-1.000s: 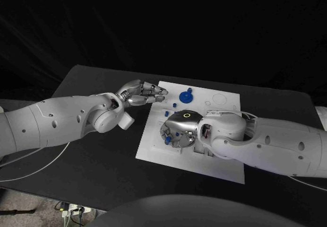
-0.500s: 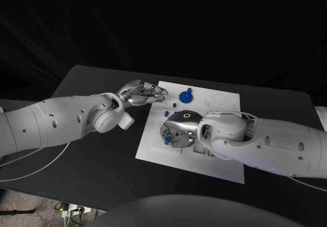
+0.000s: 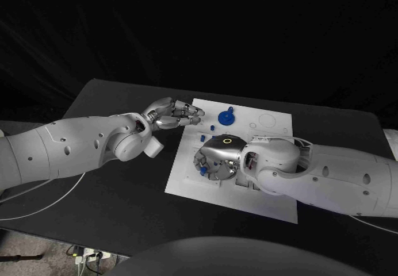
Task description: Assemble the parts on the task board
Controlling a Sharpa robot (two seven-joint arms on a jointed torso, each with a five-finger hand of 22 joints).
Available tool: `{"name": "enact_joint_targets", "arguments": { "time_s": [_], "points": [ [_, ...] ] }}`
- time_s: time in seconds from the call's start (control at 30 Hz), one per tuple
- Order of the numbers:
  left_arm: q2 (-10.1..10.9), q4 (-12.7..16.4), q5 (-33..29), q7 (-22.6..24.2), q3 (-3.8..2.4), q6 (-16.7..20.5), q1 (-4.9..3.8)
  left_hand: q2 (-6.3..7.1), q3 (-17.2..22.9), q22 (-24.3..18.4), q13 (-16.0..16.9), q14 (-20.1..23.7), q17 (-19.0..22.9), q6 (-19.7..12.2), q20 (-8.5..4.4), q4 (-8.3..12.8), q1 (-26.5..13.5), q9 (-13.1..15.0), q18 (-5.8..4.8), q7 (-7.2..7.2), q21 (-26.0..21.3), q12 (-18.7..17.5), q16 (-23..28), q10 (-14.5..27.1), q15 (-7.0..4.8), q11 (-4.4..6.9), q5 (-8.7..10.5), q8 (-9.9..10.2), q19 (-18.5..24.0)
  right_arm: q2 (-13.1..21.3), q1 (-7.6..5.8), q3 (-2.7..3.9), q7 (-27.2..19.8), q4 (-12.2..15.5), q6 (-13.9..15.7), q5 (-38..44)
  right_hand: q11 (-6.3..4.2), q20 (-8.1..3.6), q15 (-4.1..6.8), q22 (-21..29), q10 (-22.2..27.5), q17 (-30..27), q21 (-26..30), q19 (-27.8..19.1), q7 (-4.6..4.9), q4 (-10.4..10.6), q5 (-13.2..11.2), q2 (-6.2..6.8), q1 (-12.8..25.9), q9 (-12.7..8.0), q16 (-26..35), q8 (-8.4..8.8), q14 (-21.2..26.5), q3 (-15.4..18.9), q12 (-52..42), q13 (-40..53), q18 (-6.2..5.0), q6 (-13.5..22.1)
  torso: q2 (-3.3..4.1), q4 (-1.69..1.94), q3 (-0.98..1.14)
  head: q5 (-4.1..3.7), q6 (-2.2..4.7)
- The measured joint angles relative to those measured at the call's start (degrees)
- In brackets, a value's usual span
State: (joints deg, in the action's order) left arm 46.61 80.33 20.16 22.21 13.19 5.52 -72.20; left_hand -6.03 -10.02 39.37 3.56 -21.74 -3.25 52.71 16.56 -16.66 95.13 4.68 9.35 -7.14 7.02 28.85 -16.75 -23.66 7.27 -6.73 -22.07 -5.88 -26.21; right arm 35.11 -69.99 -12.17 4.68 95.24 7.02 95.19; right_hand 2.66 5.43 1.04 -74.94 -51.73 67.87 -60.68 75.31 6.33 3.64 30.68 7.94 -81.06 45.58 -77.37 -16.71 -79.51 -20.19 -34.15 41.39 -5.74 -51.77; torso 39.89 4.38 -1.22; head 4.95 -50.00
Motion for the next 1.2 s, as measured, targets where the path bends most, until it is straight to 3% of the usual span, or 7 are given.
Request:
{"name": "enact_joint_targets", "arguments": {
  "time_s": [0.6,1.2],
  "points": [
    [-0.02,-0.04,0.00,-0.43,0.00,-0.31,0.01,0.00,0.00,0.01,0.00,0.00,0.00,0.00,0.00,0.00,0.00,0.00,0.00,0.00,0.00,0.00,0.00,0.00,0.00,0.00,0.00,0.00,0.00,0.03,0.27,0.02,0.17,-0.18,-0.02,-0.30,-0.19,-0.61,0.41,0.01,-0.20,-1.02,0.88,-0.61,-0.01,-1.13,0.16,0.00,0.00,0.63,0.79,0.23,0.41,-1.13,0.09,-0.03,0.00,0.01,0.00,0.01,0.02,0.08,0.00],
    [-0.02,-0.04,0.00,-0.64,0.00,-0.58,0.02,0.00,0.00,-0.07,0.00,0.00,0.00,0.00,0.00,0.00,0.00,0.00,0.00,0.00,0.00,0.00,0.00,0.00,0.00,0.00,-0.21,0.00,0.00,0.33,0.86,0.02,1.12,-0.14,1.51,2.16,-0.18,-0.41,0.20,0.02,0.23,-0.97,1.22,-0.83,-0.42,-2.14,0.95,0.00,0.00,1.51,0.79,0.40,0.61,-1.49,0.09,0.36,0.00,-0.21,-0.01,0.01,0.01,0.09,0.00]
  ]
}}
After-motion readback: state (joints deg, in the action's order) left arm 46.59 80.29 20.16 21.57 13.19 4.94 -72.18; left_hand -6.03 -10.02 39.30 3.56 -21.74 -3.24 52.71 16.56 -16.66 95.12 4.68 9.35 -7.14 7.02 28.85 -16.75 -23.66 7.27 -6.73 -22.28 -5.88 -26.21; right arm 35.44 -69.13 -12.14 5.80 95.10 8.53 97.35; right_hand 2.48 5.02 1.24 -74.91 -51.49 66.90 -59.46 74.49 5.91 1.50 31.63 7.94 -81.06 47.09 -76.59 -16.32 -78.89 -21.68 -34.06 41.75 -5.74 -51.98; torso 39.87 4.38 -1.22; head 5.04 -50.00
